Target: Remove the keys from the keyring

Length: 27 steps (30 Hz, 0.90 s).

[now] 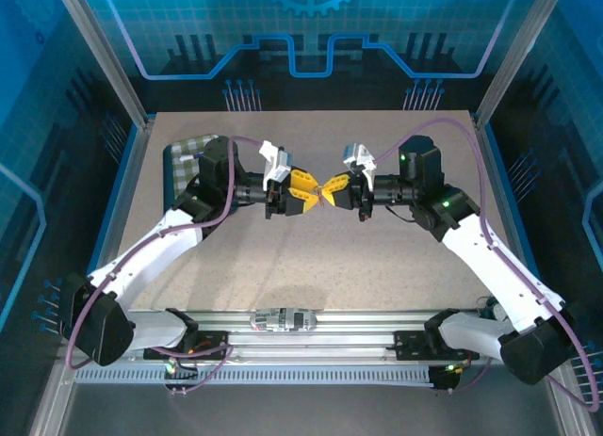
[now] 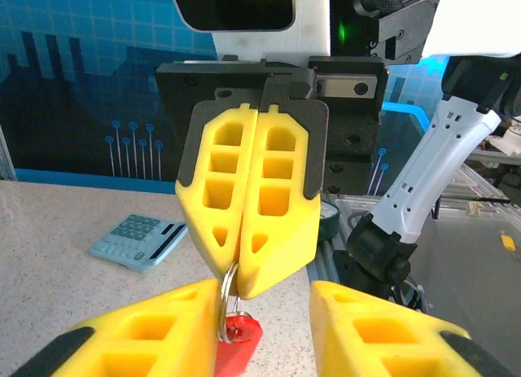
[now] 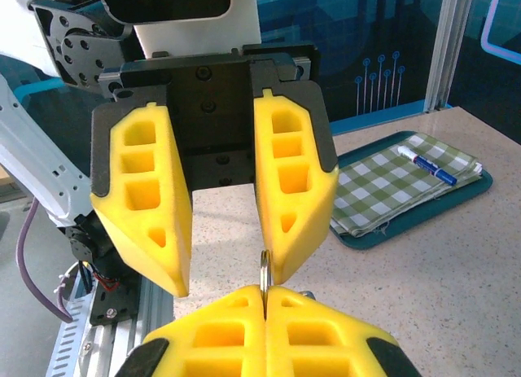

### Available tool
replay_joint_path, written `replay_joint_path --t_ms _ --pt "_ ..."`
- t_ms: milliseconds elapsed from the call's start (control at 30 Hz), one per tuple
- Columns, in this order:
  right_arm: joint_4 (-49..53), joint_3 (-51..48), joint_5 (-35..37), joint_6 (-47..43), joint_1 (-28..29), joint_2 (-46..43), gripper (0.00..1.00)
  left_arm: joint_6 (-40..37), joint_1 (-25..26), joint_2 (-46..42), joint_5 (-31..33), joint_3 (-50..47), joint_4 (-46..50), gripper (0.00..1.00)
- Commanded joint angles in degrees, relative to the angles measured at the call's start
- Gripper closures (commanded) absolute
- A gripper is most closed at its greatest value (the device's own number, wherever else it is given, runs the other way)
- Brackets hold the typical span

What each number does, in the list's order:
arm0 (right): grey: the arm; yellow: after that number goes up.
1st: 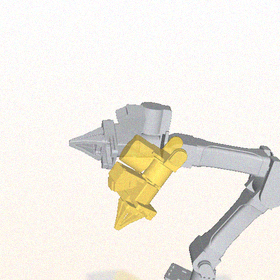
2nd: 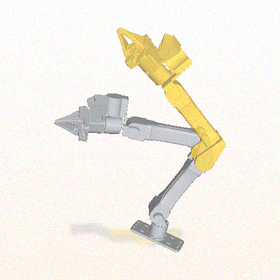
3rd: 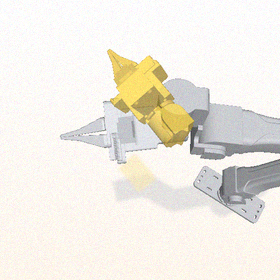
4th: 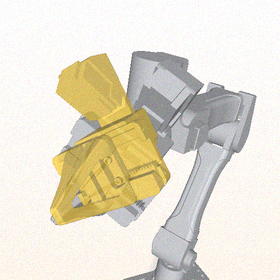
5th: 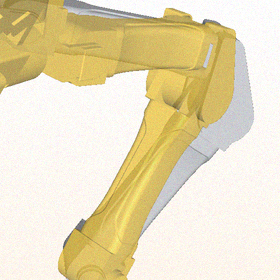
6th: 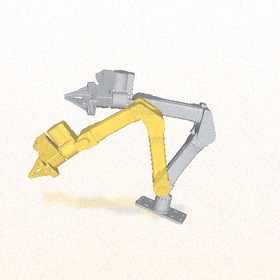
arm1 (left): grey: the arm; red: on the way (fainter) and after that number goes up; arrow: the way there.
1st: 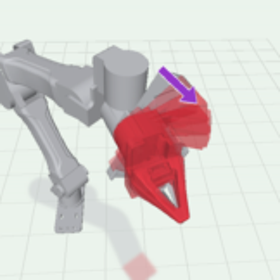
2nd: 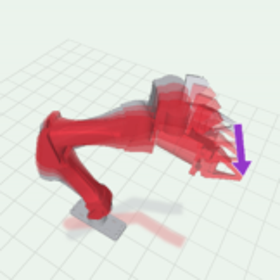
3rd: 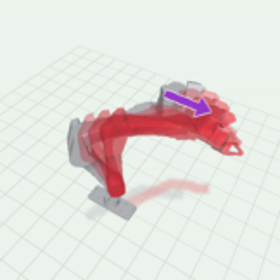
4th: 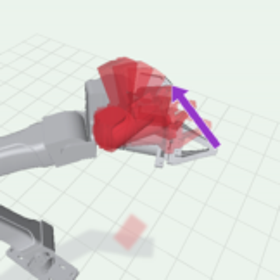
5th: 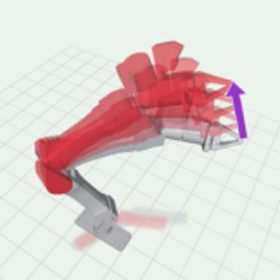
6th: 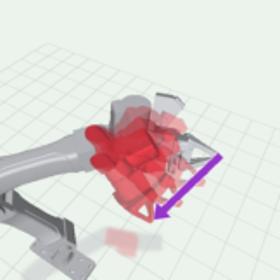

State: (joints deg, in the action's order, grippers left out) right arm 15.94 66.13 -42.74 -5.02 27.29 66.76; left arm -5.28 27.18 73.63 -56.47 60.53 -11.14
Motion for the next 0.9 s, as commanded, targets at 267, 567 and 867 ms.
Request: replay_joint_path --t_ms 267,567,867 --pt "-0.7 2.1 -0.2 -1.1 1.0 -1.1 0.97 -5.6 0.6 0.1 -1.5 2.5 5.8 0.85" --pt "-1.3 1.8 -0.2 -1.1 1.1 -1.8 0.96 -6.8 0.5 -0.5 0.1 2.2 5.8 1.0" --pt "-15.5 -9.3 10.2 4.1 -2.1 -10.2 0.49 -15.0 0.5 -2.4 2.1 -3.1 -4.5 1.0"
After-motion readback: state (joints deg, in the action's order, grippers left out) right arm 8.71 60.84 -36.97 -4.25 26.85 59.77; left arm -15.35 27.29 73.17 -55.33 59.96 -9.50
